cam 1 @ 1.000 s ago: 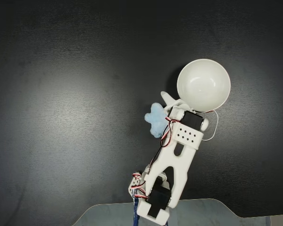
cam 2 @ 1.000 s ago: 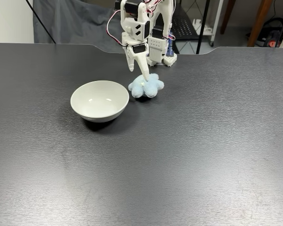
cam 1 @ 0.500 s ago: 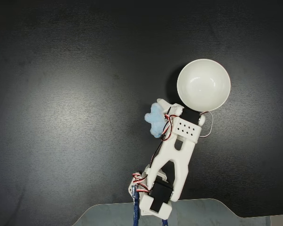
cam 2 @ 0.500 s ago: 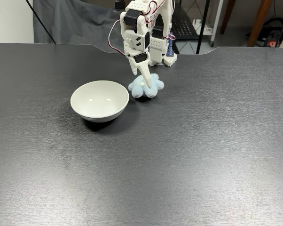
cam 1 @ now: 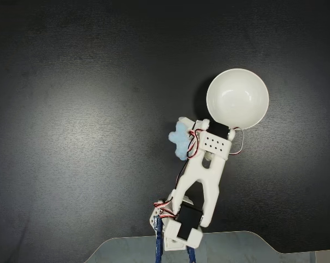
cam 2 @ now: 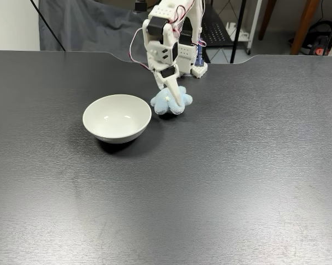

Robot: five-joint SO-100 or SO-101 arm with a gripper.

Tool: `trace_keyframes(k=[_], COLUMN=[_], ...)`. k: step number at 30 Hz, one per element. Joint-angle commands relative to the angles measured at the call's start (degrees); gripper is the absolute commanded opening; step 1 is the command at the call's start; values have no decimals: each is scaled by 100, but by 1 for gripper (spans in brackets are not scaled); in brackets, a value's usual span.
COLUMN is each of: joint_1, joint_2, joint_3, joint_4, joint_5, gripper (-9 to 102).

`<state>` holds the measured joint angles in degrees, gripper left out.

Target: Grasp a skyblue doll and put it in the white bowl.

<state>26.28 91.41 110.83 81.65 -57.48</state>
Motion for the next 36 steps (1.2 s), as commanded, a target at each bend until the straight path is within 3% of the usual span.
trace_keyframes(k=[1, 20, 26, 32, 36], joint_1=[-70, -79, -79, -62, -26], joint_2=[0, -510, -519, -519, -510], joint_3=[-26, -114, -35, -35, -35], joint_4=[-53, -97, -747, -765, -738], joint_5=[-70, -62, -9, 26, 35], gripper=[56, 56, 56, 56, 49])
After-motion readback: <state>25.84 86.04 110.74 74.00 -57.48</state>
